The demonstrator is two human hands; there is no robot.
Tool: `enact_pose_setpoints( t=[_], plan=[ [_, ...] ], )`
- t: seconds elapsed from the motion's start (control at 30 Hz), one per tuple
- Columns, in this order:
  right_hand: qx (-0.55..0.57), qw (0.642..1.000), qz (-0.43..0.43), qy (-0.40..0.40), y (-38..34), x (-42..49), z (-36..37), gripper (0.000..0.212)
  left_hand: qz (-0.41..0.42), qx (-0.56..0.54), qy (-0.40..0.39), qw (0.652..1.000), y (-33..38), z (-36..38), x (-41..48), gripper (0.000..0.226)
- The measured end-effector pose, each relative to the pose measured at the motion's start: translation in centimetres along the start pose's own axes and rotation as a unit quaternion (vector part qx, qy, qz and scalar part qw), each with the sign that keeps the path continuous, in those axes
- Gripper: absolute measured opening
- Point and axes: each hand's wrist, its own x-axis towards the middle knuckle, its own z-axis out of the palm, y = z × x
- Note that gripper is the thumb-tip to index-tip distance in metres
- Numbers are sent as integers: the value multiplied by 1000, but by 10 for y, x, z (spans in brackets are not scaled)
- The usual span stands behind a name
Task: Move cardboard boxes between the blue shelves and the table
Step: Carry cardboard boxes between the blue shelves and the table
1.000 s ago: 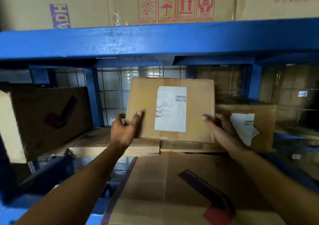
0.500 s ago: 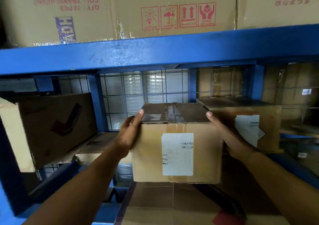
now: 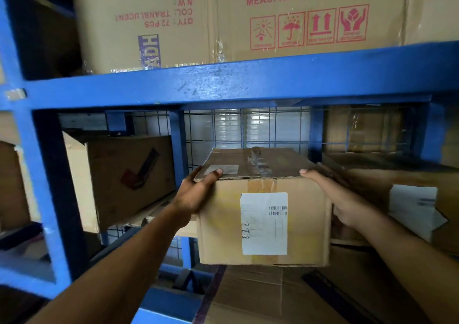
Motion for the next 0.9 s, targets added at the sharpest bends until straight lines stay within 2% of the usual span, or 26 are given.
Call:
enact_pose_setpoints(
  t=[0.07, 0.13, 0.2, 0.27, 0.3, 0.4, 0.47, 0.57, 0.7, 0.8, 0.9],
  plan=[
    [8, 999, -22, -42, -4, 0, 15, 109, 9, 10, 38, 999, 7, -19, -23, 95],
    [11, 994, -54, -93, -9, -7, 32, 92, 31, 8, 77, 997, 16, -36, -53, 83],
    [25, 987, -81, -135, -13, -21, 46, 75, 33, 16, 111, 993, 22, -50, -87, 89],
    [54, 980, -93, -167, -11, -33, 57, 83, 25, 33, 152, 987, 28, -61, -126, 104],
    [63, 976, -93, -185, -10, -42, 61, 90, 24, 44, 174, 983, 30, -64, -146, 104],
    [60, 959, -100, -260, -11, -73, 69, 103, 14, 53, 242, 969, 34, -66, -210, 93],
    [69, 947, -98, -297, -12, -97, 76, 103, 14, 47, 286, 957, 38, -68, -253, 79],
    [80, 926, -92, -357, -14, -140, 98, 105, 2, 63, 341, 938, 51, -79, -322, 75],
    [105, 880, -117, -449, -26, -215, 155, 111, -27, 108, 445, 888, 76, -111, -428, 88],
    [136, 829, -101, -533, -34, -289, 209, 89, -58, 135, 522, 840, 88, -138, -520, 91],
    [145, 770, -89, -614, -43, -383, 269, 109, -79, 145, 612, 773, 98, -158, -624, 79]
  ],
)
